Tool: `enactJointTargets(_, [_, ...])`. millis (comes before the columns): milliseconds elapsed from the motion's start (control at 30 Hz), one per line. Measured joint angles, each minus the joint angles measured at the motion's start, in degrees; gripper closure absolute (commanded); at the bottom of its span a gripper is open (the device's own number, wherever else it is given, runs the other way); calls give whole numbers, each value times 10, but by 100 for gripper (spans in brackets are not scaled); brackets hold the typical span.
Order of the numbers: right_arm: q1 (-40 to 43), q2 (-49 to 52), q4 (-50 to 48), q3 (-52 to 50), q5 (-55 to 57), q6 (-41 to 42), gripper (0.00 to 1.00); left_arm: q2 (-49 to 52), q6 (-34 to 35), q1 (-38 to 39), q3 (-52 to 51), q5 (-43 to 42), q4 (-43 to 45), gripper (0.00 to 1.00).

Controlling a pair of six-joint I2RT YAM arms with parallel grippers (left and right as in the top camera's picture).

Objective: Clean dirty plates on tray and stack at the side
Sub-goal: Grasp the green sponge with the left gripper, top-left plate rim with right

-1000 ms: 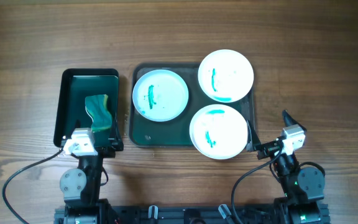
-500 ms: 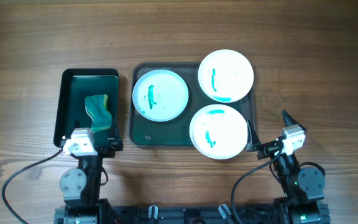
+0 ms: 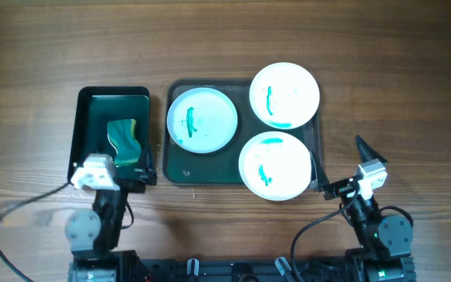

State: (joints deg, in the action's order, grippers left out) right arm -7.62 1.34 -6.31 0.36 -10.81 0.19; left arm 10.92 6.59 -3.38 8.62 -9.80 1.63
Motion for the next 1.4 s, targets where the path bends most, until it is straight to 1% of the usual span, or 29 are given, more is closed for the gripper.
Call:
enactJointTargets(100, [0, 0, -1, 1, -8, 4, 0, 74, 2, 0, 51, -11, -4, 0])
enactJointTargets(167, [0, 0, 3, 5, -10, 6, 0, 129, 4, 0, 92, -26, -30, 0])
enactJointTargets(267, [0, 14, 43, 42, -18, 6, 0, 175, 6, 0, 144, -39, -99, 0])
enactJointTargets(300, [0, 31, 54, 62, -27, 8, 0, 194, 6, 0, 173, -41, -144, 0])
enactJointTargets(367, [0, 69, 78, 99, -42, 9, 0, 214, 7, 0, 202, -48, -182, 0])
enactJointTargets(400, [0, 96, 89, 122, -50, 10, 0, 223, 8, 0, 213, -56, -193, 0])
enactJointTargets(467, [0, 158, 144, 185, -67, 12, 0, 231, 9, 0, 219, -82, -209, 0])
enactJointTargets(600, [-1, 320, 312, 367, -90, 12, 0, 234, 10, 0, 221, -142, -253, 0])
enactJointTargets(700, [-1, 445, 437, 503, -111, 12, 0, 234, 20, 0, 221, -158, -261, 0])
enactJointTargets(767, [-1, 523, 514, 583, -125, 12, 0, 238, 40, 0, 221, -163, -260, 0])
enactJointTargets(800, [-1, 555, 541, 613, -132, 13, 0, 246, 52, 0, 222, -162, -260, 0])
enactJointTargets(833, [-1, 604, 550, 647, -143, 15, 0, 255, 64, 0, 222, -162, -262, 0])
enactJointTargets(867, [-1, 623, 545, 655, -147, 17, 0, 280, 74, 0, 228, -157, -271, 0])
enactJointTargets(933, [-1, 655, 539, 657, -158, 31, 11, 314, 85, 0, 255, -144, -309, 0])
enactJointTargets(967, [-1, 675, 528, 657, -170, 36, 20, 340, 89, 0, 285, -132, -342, 0])
enactJointTargets(1033, [-6, 714, 502, 657, -194, 46, 21, 402, 96, 0, 369, -94, -407, 0])
enactJointTargets(1100, [-52, 753, 494, 672, -177, 69, 26, 468, 101, 0, 451, -56, -457, 0])
enactJointTargets(1167, [-109, 813, 493, 716, -142, 91, 30, 522, 101, 0, 483, -41, -462, 0])
enactJointTargets(1233, [-151, 878, 487, 756, -118, 110, 39, 556, 101, 0, 485, -33, -457, 0])
enactJointTargets(1300, [-175, 939, 471, 780, -103, 127, 46, 575, 101, 0, 485, -31, -445, 0])
enactJointTargets(1333, [-181, 961, 460, 783, -99, 135, 52, 579, 101, 0, 485, -30, -434, 0])
enactJointTargets(1367, [-184, 1000, 448, 783, -94, 157, 52, 579, 101, 0, 485, -30, -426, 0])
enactJointTargets(1400, [-184, 1014, 442, 783, -90, 168, 55, 579, 101, 0, 485, -30, -426, 0])
